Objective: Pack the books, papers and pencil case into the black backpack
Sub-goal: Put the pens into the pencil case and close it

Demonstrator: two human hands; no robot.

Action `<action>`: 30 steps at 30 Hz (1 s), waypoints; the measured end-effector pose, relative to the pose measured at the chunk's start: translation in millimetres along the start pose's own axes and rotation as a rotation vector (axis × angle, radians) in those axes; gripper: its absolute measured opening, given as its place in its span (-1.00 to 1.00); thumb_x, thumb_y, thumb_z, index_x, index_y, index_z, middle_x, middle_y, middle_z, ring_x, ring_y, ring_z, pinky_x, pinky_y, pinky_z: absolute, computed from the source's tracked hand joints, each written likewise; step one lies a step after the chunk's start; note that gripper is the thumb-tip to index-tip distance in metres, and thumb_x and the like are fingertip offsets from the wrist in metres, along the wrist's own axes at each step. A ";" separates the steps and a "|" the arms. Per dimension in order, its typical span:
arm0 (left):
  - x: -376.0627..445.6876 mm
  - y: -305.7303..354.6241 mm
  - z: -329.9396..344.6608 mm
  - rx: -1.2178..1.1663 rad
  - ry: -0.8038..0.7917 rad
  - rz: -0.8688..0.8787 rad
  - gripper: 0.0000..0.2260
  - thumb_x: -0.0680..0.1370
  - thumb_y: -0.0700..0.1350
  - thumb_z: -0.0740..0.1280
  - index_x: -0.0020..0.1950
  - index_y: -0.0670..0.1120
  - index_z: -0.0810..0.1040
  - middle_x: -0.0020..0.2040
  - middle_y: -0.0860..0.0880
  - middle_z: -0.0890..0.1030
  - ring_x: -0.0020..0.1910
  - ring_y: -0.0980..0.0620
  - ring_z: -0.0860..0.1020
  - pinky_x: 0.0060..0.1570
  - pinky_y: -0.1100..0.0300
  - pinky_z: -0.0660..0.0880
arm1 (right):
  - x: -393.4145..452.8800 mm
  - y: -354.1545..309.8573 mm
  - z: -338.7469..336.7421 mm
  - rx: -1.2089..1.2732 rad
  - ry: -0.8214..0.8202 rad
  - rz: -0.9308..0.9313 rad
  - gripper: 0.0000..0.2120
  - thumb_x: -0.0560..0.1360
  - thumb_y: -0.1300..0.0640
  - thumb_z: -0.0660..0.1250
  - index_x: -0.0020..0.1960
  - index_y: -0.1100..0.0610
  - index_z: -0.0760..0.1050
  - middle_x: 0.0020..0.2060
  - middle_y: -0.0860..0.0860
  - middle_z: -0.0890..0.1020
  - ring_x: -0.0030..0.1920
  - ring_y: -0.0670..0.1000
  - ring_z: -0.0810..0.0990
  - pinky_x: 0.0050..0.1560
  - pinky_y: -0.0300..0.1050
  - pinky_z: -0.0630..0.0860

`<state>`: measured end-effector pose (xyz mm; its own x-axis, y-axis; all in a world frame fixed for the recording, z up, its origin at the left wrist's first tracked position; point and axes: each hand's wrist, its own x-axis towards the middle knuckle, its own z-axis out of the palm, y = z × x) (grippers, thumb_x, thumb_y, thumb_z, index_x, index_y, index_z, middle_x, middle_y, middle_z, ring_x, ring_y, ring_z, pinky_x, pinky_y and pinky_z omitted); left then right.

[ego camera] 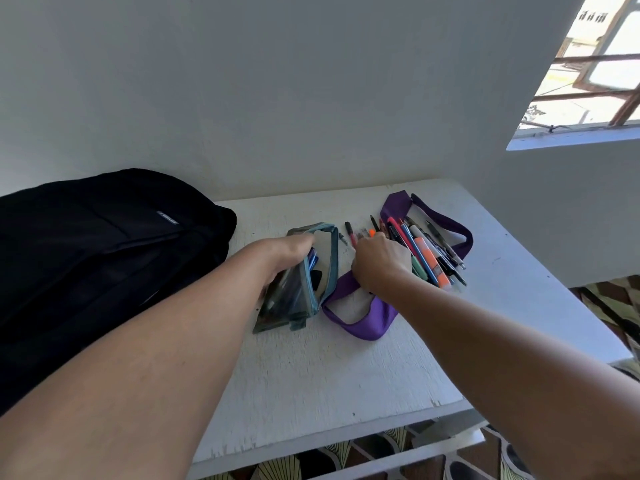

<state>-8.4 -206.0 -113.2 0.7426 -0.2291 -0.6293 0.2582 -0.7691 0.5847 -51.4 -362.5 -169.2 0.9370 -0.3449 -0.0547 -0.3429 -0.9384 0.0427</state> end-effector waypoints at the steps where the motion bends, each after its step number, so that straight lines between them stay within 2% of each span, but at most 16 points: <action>1: 2.4 -0.6 0.0 0.013 -0.004 -0.008 -0.51 0.72 0.19 -0.05 0.40 -0.11 0.41 0.30 -0.18 0.46 0.23 -0.14 0.46 0.23 0.02 0.37 | -0.8 -0.9 -0.8 0.005 -0.001 -0.001 -0.75 0.60 0.22 0.28 0.26 0.19 0.56 0.17 0.15 0.57 0.10 0.20 0.64 -0.11 0.01 0.47; 2: 4.7 -0.8 -0.8 0.028 -0.005 -0.017 -0.43 0.71 0.23 -0.06 0.58 -0.10 0.27 0.48 -0.20 0.37 0.41 -0.17 0.39 0.37 -0.04 0.32 | -0.9 -1.7 -2.1 0.006 -0.009 -0.004 -0.76 0.60 0.23 0.29 0.24 0.18 0.57 0.14 0.14 0.59 0.06 0.19 0.64 -0.12 0.01 0.48; 4: 5.2 -1.2 -0.4 0.038 -0.010 -0.033 -0.37 0.69 0.26 -0.07 0.68 -0.06 0.08 0.61 -0.19 0.21 0.55 -0.20 0.26 0.47 -0.09 0.23 | -0.1 -2.2 -5.2 0.022 -0.046 -0.003 -0.85 0.58 0.20 0.31 0.12 0.15 0.58 0.02 0.09 0.60 -0.08 0.13 0.60 -0.17 -0.03 0.47; 6: 8.1 -1.1 0.5 0.033 -0.003 -0.039 -0.36 0.69 0.27 -0.07 0.68 -0.04 0.07 0.62 -0.20 0.19 0.56 -0.21 0.24 0.48 -0.10 0.22 | 2.2 -1.1 -7.0 0.115 -0.079 0.036 -0.92 0.57 0.11 0.31 -0.05 0.12 0.51 -0.12 0.03 0.58 -0.21 0.06 0.55 -0.29 -0.10 0.43; 10: 12.0 -1.5 1.6 0.028 -0.007 -0.048 -0.35 0.66 0.29 -0.06 0.66 -0.04 0.16 0.58 -0.21 0.28 0.52 -0.21 0.32 0.49 -0.13 0.27 | 7.5 -3.1 -9.4 0.357 -0.055 0.100 -0.82 0.55 0.04 0.31 -0.10 0.16 0.47 -0.22 0.04 0.56 -0.28 0.04 0.55 -0.37 -0.14 0.40; 12: 14.1 -1.6 1.6 0.015 0.002 -0.046 -0.37 0.67 0.28 -0.06 0.61 -0.08 0.26 0.50 -0.22 0.40 0.41 -0.20 0.42 0.32 -0.06 0.40 | 7.5 -3.1 -14.3 0.499 -0.025 0.143 -0.79 0.55 0.04 0.29 -0.17 0.16 0.46 -0.25 0.05 0.58 -0.31 0.04 0.55 -0.38 -0.15 0.39; 13: 13.8 -1.6 1.0 0.008 0.006 -0.042 -0.39 0.68 0.26 -0.06 0.55 -0.11 0.34 0.40 -0.21 0.48 0.29 -0.18 0.50 0.13 0.00 0.45 | 8.1 -4.0 -16.8 0.591 -0.023 0.172 -0.76 0.56 0.03 0.29 -0.20 0.17 0.44 -0.28 0.04 0.57 -0.35 0.03 0.52 -0.40 -0.17 0.36; 15: 12.4 -0.9 0.4 0.000 0.008 -0.025 -0.44 0.70 0.22 -0.05 0.39 -0.14 0.48 0.10 -0.18 0.57 -0.02 -0.12 0.54 -0.22 0.09 0.37 | 10.1 -5.8 -19.8 0.909 -0.051 0.244 -0.74 0.57 0.04 0.27 -0.21 0.19 0.44 -0.31 0.07 0.57 -0.42 0.01 0.44 -0.41 -0.18 0.31; 17: 7.7 1.2 1.2 0.020 0.014 -0.021 -0.50 0.72 0.19 -0.07 0.25 -0.15 0.46 -0.10 -0.15 0.50 -0.19 -0.08 0.45 -0.34 0.10 0.25 | 10.3 -12.0 -20.1 1.331 -0.104 0.339 -0.84 0.54 0.09 0.25 -0.13 0.17 0.46 -0.27 0.15 0.56 -0.43 0.04 0.41 -0.39 -0.13 0.31; 19: 5.3 3.7 2.8 0.012 0.031 -0.025 -0.52 0.73 0.16 -0.10 0.17 -0.15 0.45 -0.15 -0.14 0.48 -0.23 -0.08 0.42 -0.36 0.10 0.21 | 8.0 -20.7 -18.0 1.517 -0.141 0.357 -0.88 0.55 0.13 0.26 -0.10 0.17 0.48 -0.27 0.15 0.57 -0.37 0.06 0.49 -0.31 -0.06 0.45; 22: 0.7 7.3 2.2 -0.037 0.061 -0.027 -0.46 0.74 0.15 -0.11 0.05 -0.22 0.49 -0.17 -0.18 0.51 -0.26 -0.11 0.44 -0.38 0.09 0.23 | -1.6 -35.6 -12.1 1.479 -0.216 0.237 -0.85 0.63 0.16 0.31 -0.03 0.23 0.57 -0.31 0.09 0.61 -0.38 -0.01 0.57 -0.10 -0.03 0.63; 23: -0.2 7.6 1.4 -0.069 0.074 -0.034 -0.45 0.73 0.15 -0.11 0.09 -0.24 0.49 -0.14 -0.20 0.53 -0.26 -0.12 0.44 -0.36 0.08 0.26 | -5.4 -39.8 -11.4 1.431 -0.248 0.191 -0.85 0.64 0.15 0.32 -0.02 0.23 0.59 -0.30 0.09 0.61 -0.36 -0.01 0.57 -0.09 -0.02 0.63; 26: -1.2 7.3 -1.8 -0.151 0.112 0.019 -0.47 0.73 0.12 -0.10 0.33 -0.23 0.45 0.20 -0.21 0.54 0.04 -0.18 0.52 -0.04 0.04 0.41 | -13.5 -45.6 -11.6 1.130 -0.359 0.038 -0.82 0.66 0.13 0.29 -0.05 0.14 0.61 -0.19 0.05 0.66 -0.18 0.03 0.62 -0.14 -0.12 0.56; 27: 0.4 7.0 -2.4 -0.163 0.126 0.046 -0.50 0.73 0.10 -0.09 0.22 -0.21 0.49 0.15 -0.21 0.54 0.03 -0.16 0.52 -0.08 0.08 0.38 | -14.4 -46.4 -11.9 1.025 -0.381 -0.009 -0.81 0.66 0.11 0.27 -0.03 0.13 0.61 -0.14 0.05 0.67 -0.10 0.05 0.63 -0.12 -0.13 0.54; 29: -1.1 9.6 -1.0 -0.179 0.177 0.067 -0.59 0.73 0.06 -0.07 -0.11 -0.12 0.41 -0.14 -0.16 0.46 -0.22 -0.07 0.41 -0.28 0.12 0.27 | -14.1 -45.3 -13.5 0.908 -0.382 -0.053 -0.77 0.66 0.07 0.24 0.04 0.17 0.62 -0.09 0.07 0.68 -0.04 0.07 0.63 -0.08 -0.10 0.54; 30: -0.3 11.1 0.7 -0.190 0.185 0.065 -0.60 0.73 0.05 -0.07 -0.13 -0.11 0.40 -0.15 -0.15 0.44 -0.24 -0.06 0.37 -0.27 0.12 0.27 | -13.2 -43.6 -14.8 0.897 -0.360 -0.059 -0.75 0.67 0.04 0.24 0.06 0.19 0.61 -0.10 0.08 0.67 -0.08 0.07 0.62 -0.09 -0.09 0.53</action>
<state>-6.2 -214.9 -107.0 0.8569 -0.1481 -0.4937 0.3051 -0.6263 0.7174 -47.8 -316.7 -155.6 0.9292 -0.1422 -0.3412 -0.3586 -0.5703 -0.7390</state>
